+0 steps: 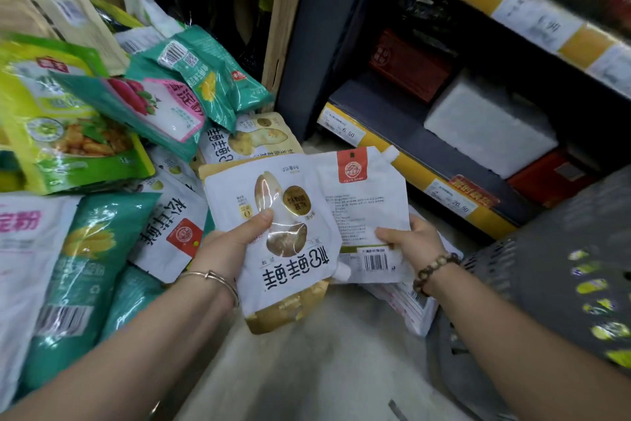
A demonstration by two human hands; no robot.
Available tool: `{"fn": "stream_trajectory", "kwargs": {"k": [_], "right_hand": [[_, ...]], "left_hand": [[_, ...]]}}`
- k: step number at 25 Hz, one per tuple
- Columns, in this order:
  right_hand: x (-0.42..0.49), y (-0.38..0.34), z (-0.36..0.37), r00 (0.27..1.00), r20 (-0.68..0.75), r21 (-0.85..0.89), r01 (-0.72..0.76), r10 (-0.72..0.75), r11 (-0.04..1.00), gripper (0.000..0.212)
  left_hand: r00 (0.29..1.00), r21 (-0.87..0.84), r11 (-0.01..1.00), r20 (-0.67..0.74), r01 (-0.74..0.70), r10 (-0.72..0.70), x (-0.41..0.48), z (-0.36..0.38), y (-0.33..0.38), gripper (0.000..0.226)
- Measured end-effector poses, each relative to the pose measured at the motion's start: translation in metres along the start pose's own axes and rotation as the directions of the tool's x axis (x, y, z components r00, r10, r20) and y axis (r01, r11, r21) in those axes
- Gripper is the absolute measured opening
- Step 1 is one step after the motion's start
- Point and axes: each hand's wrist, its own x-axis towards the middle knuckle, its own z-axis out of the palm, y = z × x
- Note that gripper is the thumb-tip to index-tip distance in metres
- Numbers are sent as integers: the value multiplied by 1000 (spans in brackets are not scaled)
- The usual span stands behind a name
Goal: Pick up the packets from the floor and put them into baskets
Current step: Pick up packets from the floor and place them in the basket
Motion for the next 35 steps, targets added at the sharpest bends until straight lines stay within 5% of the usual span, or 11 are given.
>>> {"fn": "stream_trajectory", "kwargs": {"k": [6, 9, 15, 21, 29, 35], "right_hand": [[-51, -35, 6, 978, -57, 112, 205, -200, 972, 7], [-69, -61, 21, 926, -129, 53, 364, -356, 930, 12], [-96, -113, 33, 849, -156, -47, 505, -506, 862, 11], [-115, -186, -28, 820, -46, -132, 561, -570, 818, 15], [-131, -217, -145, 824, -218, 87, 551, -523, 830, 10], [-139, -212, -238, 784, -357, 125, 578, -507, 806, 9]], "left_hand": [[992, 29, 992, 25, -125, 124, -31, 0, 31, 39], [979, -2, 980, 37, -201, 201, -46, 2, 47, 14], [956, -21, 957, 45, -290, 290, -62, 20, 89, 23], [922, -139, 929, 138, -343, 361, -91, 56, 100, 6], [863, -111, 930, 347, -351, 367, -133, 169, 108, 30], [824, -13, 921, 442, -389, 354, -155, 258, 91, 17]]}}
